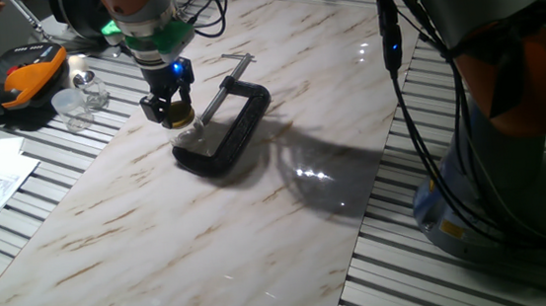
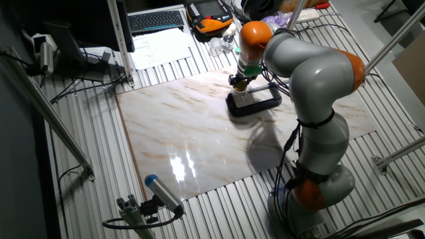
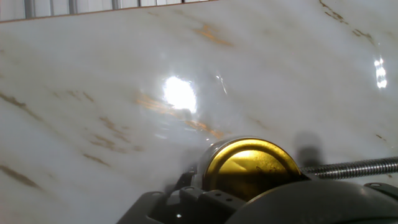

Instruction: Screw the lid onto the jar

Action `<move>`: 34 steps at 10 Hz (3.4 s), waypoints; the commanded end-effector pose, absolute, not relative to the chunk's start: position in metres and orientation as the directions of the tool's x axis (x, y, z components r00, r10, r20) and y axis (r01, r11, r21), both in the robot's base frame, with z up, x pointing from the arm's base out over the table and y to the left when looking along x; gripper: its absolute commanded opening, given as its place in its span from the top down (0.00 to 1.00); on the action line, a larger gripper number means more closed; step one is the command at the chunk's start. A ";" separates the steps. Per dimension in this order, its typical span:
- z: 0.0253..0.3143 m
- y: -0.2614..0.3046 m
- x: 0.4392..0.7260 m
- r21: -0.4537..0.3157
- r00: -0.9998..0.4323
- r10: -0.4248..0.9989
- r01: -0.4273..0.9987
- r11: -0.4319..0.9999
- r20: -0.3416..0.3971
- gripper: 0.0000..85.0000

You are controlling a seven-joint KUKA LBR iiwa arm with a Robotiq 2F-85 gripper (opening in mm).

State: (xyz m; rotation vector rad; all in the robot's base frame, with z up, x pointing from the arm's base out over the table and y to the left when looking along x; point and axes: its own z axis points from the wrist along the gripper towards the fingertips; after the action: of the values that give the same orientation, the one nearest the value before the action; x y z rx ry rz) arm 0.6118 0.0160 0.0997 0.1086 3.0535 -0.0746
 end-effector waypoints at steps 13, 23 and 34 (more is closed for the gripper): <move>0.096 0.015 0.611 -0.044 -0.989 0.066 0.073 0.996 -0.135 1.00; 0.090 0.011 0.610 -0.036 -0.983 0.109 0.115 0.993 -0.146 1.00; 0.090 0.010 0.610 -0.027 -0.961 0.256 0.260 0.965 -0.107 1.00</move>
State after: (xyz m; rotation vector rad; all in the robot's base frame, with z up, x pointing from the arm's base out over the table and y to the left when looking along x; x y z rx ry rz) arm 0.6100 0.0095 0.0900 0.3985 3.0149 -0.0654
